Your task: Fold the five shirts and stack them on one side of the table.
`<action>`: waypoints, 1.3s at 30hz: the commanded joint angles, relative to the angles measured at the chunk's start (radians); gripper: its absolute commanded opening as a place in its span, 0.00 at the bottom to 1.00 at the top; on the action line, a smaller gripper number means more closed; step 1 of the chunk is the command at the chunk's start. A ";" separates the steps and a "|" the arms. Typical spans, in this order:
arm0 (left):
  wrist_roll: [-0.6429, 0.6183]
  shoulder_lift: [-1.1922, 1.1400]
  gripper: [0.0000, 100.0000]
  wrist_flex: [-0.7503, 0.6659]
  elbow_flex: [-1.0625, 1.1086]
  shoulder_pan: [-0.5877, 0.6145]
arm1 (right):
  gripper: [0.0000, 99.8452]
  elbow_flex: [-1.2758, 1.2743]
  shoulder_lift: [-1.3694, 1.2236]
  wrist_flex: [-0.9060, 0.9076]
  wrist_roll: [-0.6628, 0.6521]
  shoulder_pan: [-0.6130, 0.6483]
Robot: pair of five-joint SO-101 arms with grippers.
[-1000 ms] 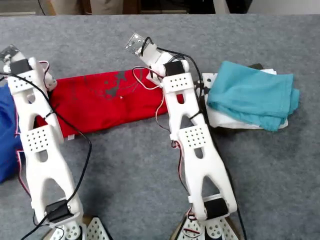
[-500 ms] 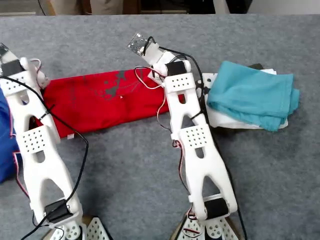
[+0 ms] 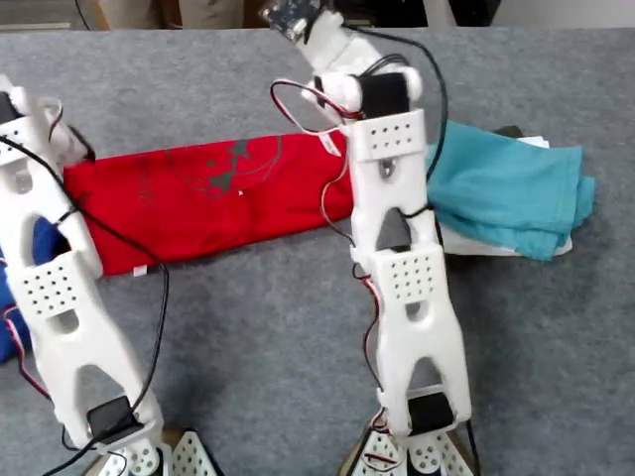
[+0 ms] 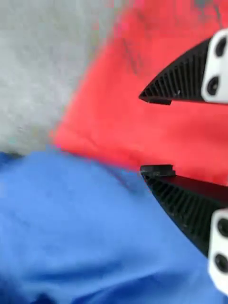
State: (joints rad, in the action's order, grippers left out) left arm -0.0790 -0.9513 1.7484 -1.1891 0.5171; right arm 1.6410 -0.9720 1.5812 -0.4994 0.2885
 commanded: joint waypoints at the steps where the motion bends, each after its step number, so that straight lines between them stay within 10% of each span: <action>1: 0.051 0.062 0.21 -0.031 0.129 0.097 | 0.00 0.027 0.093 0.031 -0.038 -0.008; 27: 0.097 -0.002 0.18 -0.135 -0.107 0.408 | 0.00 0.028 0.101 0.037 -0.048 -0.012; 39: 0.100 0.036 0.18 0.012 -0.124 0.066 | 0.00 0.025 0.154 0.066 -0.044 -0.021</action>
State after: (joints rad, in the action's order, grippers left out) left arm 0.0161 -0.9666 1.7469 -1.2812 0.6782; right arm 1.6410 -0.8784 1.6441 -0.5378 0.2808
